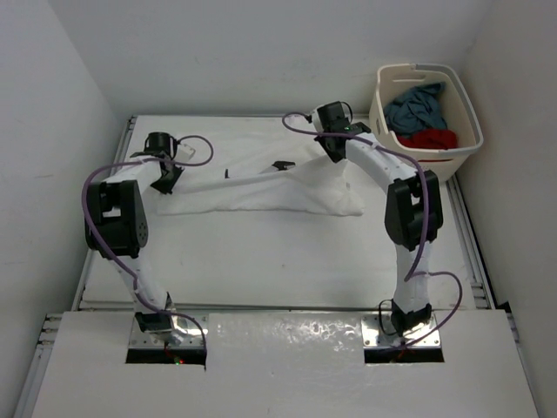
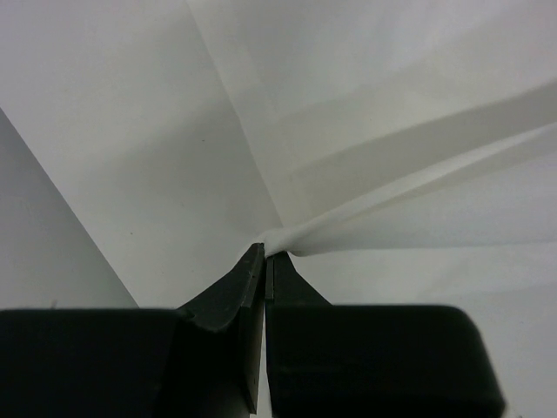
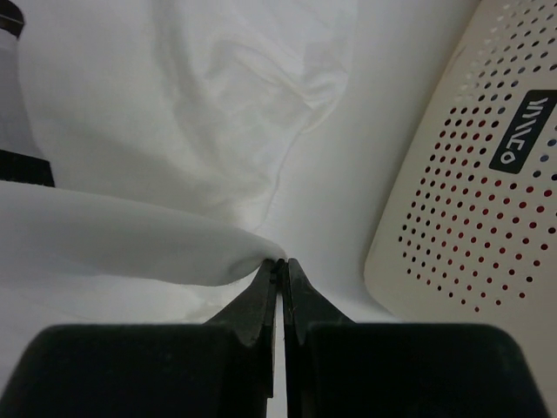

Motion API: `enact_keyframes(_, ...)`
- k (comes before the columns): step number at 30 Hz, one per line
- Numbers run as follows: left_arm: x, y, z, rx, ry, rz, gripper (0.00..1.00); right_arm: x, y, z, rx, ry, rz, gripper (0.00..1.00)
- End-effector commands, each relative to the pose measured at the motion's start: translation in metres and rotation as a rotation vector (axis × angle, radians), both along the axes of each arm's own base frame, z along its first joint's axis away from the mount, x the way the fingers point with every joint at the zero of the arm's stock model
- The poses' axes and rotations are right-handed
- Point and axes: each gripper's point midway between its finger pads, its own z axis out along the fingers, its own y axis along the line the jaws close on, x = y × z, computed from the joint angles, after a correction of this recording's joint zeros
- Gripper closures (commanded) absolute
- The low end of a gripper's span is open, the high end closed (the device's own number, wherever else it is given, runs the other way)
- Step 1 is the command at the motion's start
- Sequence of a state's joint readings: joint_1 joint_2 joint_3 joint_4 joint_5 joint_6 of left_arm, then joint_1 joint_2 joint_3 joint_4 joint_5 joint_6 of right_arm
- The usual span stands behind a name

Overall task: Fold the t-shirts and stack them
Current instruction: Fold the flattened tshirt in 1/3 of the way

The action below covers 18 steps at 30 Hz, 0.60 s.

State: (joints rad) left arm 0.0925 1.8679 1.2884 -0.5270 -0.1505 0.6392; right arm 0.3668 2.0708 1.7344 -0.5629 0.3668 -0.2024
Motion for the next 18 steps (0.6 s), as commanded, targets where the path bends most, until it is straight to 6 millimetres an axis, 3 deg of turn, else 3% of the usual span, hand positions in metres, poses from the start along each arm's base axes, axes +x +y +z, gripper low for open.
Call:
enact_keyframes(1, 0.009, 0.010, -0.001, 0.030, -0.032, 0.053, 1.00, 0.013, -0.010, 0.009, 0.002, -0.035, -0.035, 1.00)
enact_keyframes(7, 0.031, 0.005, 0.000, 0.006, -0.056, 0.056, 1.00, 0.024, 0.006, -0.004, 0.064, -0.016, -0.003, 1.00)
enact_keyframes(10, 0.041, 0.003, 0.002, 0.006, -0.073, 0.060, 0.94, 0.029, 0.010, -0.011, 0.067, -0.004, 0.005, 1.00)
enact_keyframes(11, 0.045, 0.006, 0.005, 0.015, -0.091, 0.071, 0.86, 0.032, 0.011, -0.010, 0.074, -0.011, 0.003, 1.00)
enact_keyframes(14, 0.055, 0.017, 0.010, 0.060, -0.139, 0.135, 0.71, 0.039, 0.013, -0.014, 0.083, -0.015, -0.020, 0.85)
enact_keyframes(15, 0.061, 0.025, 0.017, 0.087, -0.174, 0.177, 0.62, 0.044, 0.014, -0.015, 0.089, -0.021, -0.047, 0.64)
enact_keyframes(16, 0.061, 0.024, 0.015, 0.083, -0.171, 0.183, 0.62, 0.044, 0.011, -0.022, 0.081, -0.015, -0.069, 0.60)
enact_keyframes(17, 0.068, 0.031, 0.024, 0.105, -0.202, 0.212, 0.47, 0.047, 0.009, -0.015, 0.081, -0.023, -0.089, 0.53)
enact_keyframes(18, 0.072, 0.035, 0.025, 0.110, -0.210, 0.232, 0.43, 0.051, 0.002, -0.012, 0.072, -0.033, -0.125, 0.43)
